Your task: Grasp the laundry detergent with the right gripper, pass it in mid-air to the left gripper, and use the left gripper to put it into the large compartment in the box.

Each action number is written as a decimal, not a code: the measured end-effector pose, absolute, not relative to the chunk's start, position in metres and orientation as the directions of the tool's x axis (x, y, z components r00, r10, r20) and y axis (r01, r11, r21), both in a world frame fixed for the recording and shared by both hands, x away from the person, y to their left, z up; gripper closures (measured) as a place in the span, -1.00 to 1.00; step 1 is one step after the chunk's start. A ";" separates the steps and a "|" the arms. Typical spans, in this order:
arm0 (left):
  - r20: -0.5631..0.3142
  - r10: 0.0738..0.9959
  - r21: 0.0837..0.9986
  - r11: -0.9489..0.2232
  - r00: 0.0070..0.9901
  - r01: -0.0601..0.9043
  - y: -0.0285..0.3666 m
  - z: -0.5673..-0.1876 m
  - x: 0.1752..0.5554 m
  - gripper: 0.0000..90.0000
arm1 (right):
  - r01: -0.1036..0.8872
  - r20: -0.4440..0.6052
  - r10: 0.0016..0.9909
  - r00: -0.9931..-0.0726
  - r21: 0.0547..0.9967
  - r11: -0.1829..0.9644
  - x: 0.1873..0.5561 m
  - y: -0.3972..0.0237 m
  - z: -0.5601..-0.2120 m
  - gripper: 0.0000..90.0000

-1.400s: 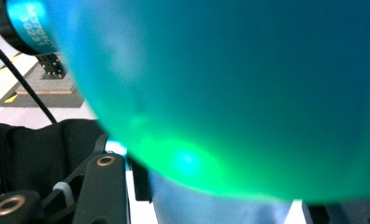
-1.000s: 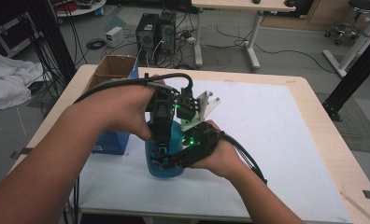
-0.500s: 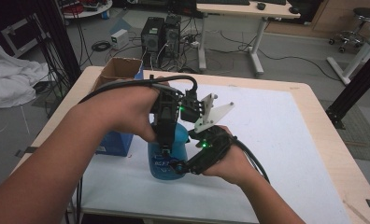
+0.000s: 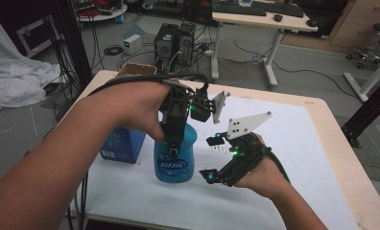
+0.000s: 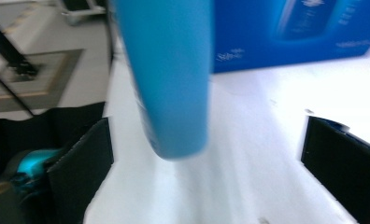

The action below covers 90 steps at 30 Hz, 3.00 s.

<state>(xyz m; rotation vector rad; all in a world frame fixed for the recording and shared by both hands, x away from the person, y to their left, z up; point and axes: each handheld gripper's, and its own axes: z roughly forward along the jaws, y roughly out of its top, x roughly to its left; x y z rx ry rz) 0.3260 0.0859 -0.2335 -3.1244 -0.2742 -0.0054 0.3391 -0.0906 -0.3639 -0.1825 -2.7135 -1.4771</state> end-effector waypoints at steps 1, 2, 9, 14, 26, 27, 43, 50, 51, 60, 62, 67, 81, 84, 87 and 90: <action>0.004 0.174 -0.005 -0.985 0.985 0.174 0.086 -0.234 0.326 -0.14 | 0.126 0.097 0.081 -0.992 0.834 0.538 0.339 -0.091 -0.364 -0.97; 0.002 0.181 -0.012 -0.983 0.983 0.181 0.088 -0.229 0.327 -0.14 | 0.127 0.095 0.088 -0.992 0.831 0.542 0.340 -0.095 -0.362 -0.97; -0.005 0.219 -0.009 -0.976 0.976 0.219 0.097 -0.210 0.335 -0.15 | 0.148 0.110 0.101 -0.989 0.810 0.568 0.343 -0.109 -0.357 -0.98; 0.007 0.284 -0.004 -0.959 0.959 0.285 0.109 -0.180 0.344 -0.15 | 0.152 0.108 0.109 -0.988 0.801 0.579 0.344 -0.117 -0.355 -0.99; 0.004 0.595 0.042 -0.803 0.804 0.594 0.160 -0.113 0.368 -0.15 | 0.132 0.075 0.112 -0.991 0.719 0.682 0.351 -0.131 -0.336 -0.98; 0.004 0.595 0.042 -0.803 0.804 0.594 0.160 -0.113 0.368 -0.15 | 0.132 0.075 0.112 -0.991 0.719 0.682 0.351 -0.131 -0.336 -0.98; 0.054 0.915 0.008 -0.400 0.399 0.916 0.224 -0.105 0.397 -0.15 | 0.110 0.007 0.125 -0.992 0.529 0.842 0.372 -0.156 -0.300 -0.98; 0.076 0.953 -0.017 -0.292 0.292 0.956 0.232 -0.130 0.412 -0.15 | 0.110 -0.008 0.133 -0.991 0.520 0.847 0.373 -0.160 -0.292 -0.98; 0.076 0.953 -0.017 -0.292 0.292 0.956 0.232 -0.130 0.412 -0.15 | 0.110 -0.008 0.133 -0.991 0.520 0.847 0.373 -0.160 -0.292 -0.98; 0.053 0.930 -0.060 -0.360 0.363 0.931 0.237 -0.191 0.425 -0.15 | 0.099 -0.031 0.136 -0.990 0.533 0.840 0.372 -0.162 -0.290 -0.98; 0.048 0.920 -0.077 -0.386 0.390 0.919 0.237 -0.202 0.425 -0.15 | 0.097 -0.036 0.137 -0.990 0.534 0.840 0.372 -0.162 -0.290 -0.98; 0.038 0.883 -0.093 -0.463 0.468 0.881 0.238 -0.221 0.426 -0.15 | 0.098 -0.040 0.141 -0.989 0.537 0.838 0.370 -0.163 -0.289 -0.98; 0.018 0.718 -0.061 -0.694 0.696 0.717 0.240 -0.274 0.425 -0.15 | 0.115 -0.035 0.157 -0.987 0.525 0.843 0.369 -0.165 -0.290 -0.98; 0.015 0.689 -0.055 -0.723 0.724 0.689 0.242 -0.283 0.426 -0.15 | 0.117 -0.034 0.157 -0.987 0.520 0.846 0.369 -0.165 -0.290 -0.98; 0.016 0.678 -0.055 -0.733 0.735 0.678 0.243 -0.287 0.427 -0.15 | 0.118 -0.034 0.158 -0.987 0.519 0.846 0.369 -0.164 -0.291 -0.98; 0.013 0.667 -0.057 -0.744 0.745 0.666 0.244 -0.295 0.428 -0.15 | 0.121 -0.032 0.161 -0.986 0.517 0.847 0.370 -0.164 -0.291 -0.98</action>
